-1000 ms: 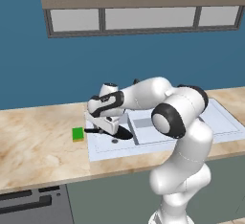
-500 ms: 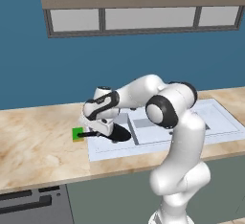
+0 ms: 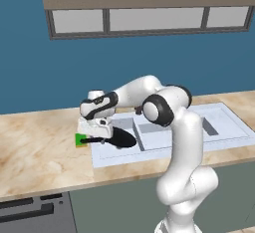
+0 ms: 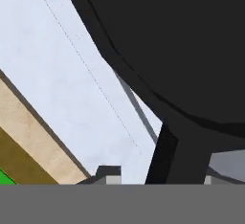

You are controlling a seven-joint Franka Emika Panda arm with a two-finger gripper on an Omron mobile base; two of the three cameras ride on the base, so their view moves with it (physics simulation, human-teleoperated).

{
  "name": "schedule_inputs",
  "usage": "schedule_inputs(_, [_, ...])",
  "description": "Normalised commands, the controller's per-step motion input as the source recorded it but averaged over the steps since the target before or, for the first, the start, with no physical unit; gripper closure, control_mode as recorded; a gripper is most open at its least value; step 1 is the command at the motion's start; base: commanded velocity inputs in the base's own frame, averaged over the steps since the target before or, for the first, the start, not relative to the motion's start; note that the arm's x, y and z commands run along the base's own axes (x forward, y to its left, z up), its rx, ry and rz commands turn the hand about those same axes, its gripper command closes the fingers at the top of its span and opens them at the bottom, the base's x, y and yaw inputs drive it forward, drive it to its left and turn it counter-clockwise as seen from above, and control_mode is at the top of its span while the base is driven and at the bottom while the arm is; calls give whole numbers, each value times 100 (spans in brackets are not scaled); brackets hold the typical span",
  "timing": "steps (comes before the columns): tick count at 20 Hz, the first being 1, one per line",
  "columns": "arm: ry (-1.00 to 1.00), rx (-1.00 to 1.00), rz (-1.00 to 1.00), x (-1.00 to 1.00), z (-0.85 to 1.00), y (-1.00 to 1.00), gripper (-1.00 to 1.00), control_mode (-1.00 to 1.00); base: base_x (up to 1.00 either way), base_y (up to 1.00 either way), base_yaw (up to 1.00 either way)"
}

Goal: Pick the pan and sponge and place them into the sink. Then turn on the water.

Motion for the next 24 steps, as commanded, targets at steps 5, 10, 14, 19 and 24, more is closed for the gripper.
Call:
schedule_inputs(5, [0, 1, 9, 3, -9, -7, -100, -100, 0, 0, 0])
schedule_inputs(10, [0, 0, 1, -22, 14, 0, -100, -100, 0, 0, 0])
schedule_inputs(14, [-1, 0, 5, -27, -4, -5, -100, -100, 0, 0, 0])
schedule_inputs(19, [-9, 0, 9, -58, -9, -29, -100, -100, 0, 0, 0])
schedule_inputs(24, [-10, 6, 6, -64, 30, -30, -100, -100, 0, 0, 0])
